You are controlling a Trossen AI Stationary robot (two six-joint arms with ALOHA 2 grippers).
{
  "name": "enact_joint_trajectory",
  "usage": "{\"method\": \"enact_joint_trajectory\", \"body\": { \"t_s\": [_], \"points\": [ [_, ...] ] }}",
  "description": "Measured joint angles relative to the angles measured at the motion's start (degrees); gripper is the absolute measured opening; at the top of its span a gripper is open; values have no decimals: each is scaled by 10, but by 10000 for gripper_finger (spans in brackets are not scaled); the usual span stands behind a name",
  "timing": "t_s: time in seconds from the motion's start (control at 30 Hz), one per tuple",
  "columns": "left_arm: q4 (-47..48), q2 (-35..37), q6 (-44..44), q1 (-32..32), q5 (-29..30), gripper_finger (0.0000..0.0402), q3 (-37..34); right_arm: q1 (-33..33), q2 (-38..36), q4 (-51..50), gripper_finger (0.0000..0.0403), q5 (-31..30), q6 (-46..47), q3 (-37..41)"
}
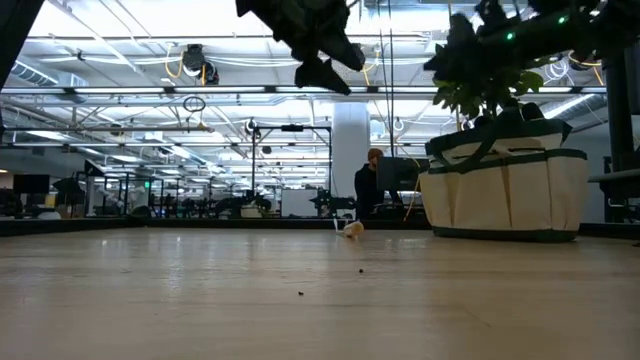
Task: Pick & Place Garden tools in Gardening bag
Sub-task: Put the brown brown hand rake into the gardening bag
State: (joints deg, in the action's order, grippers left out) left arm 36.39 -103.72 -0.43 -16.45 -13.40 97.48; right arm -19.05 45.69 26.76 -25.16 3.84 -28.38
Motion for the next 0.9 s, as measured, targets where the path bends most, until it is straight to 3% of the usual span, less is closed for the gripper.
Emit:
{"method": "enact_joint_trajectory", "body": {
  "t_s": [0.2,0.33,0.5,0.6,0.9],
  "points": [
    [-53,-6,-56,2,21,307,-56,0,-62,0,172,32,0,0],
    [-130,-7,-144,5,74,306,-106,0,-82,0,174,47,0,0],
    [-133,-6,-225,4,135,297,-145,8,-85,-1,175,46,0,0],
    [-128,-6,-239,5,135,294,-156,16,-85,-1,173,46,0,0],
    [-106,-43,-416,17,114,294,-156,28,-84,-1,176,44,0,0]
  ]
}}
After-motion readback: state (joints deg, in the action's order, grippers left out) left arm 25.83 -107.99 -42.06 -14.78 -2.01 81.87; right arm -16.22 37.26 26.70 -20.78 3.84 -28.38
